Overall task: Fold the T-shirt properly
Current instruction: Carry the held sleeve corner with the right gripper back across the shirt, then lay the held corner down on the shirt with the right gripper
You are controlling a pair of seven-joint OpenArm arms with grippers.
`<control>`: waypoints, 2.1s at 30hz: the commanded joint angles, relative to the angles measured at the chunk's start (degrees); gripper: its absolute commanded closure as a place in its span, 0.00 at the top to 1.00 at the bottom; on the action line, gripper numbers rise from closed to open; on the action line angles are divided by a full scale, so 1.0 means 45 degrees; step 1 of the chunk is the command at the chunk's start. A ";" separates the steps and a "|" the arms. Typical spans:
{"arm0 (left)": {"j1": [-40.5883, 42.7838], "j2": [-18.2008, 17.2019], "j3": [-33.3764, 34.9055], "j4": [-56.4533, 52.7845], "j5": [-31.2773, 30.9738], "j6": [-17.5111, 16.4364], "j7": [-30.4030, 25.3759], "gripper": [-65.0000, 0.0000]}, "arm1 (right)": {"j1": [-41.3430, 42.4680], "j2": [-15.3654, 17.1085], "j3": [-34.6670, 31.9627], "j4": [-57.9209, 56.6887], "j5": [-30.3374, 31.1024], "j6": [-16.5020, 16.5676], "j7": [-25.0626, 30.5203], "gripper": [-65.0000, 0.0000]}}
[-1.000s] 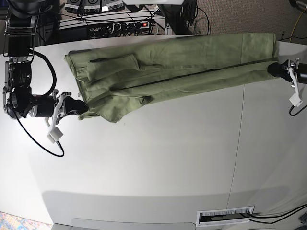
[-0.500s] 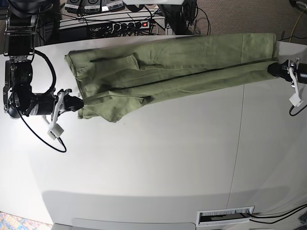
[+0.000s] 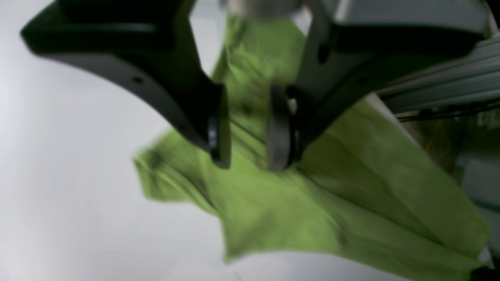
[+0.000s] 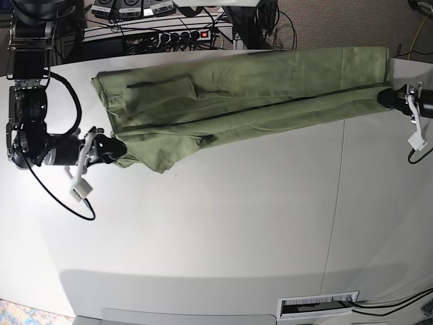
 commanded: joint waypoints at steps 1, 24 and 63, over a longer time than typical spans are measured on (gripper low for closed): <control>-0.0165 -0.0418 -0.0117 0.0146 -0.0250 0.0031 0.0013 0.00 | 0.0282 0.0005 0.0112 0.0442 0.0427 0.0022 0.0220 0.26; -0.0165 -0.0345 -0.0117 0.0146 -0.0250 0.0031 0.0013 0.22 | -0.0573 -0.3157 -0.1885 0.1443 -0.1355 0.0022 0.0220 0.02; -0.1350 -0.0170 -0.0117 0.0146 -0.0250 0.0031 0.0013 0.41 | -0.0597 -0.3167 -0.3842 0.1443 -1.1094 -0.1705 0.3157 0.02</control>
